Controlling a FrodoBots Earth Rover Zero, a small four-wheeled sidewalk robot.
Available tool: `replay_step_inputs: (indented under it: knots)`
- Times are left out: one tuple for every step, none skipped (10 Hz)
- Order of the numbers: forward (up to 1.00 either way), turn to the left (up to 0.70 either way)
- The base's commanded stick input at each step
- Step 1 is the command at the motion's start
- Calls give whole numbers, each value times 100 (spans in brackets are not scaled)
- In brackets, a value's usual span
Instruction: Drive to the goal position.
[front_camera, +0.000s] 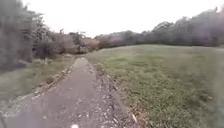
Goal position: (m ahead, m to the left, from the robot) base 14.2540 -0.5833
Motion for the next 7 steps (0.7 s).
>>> replay_step_inputs:
  knots:
    - [0,100]
    - [0,100]
    - [0,100]
    - [0,100]
    - [0,100]
    - [0,100]
    - [0,0]
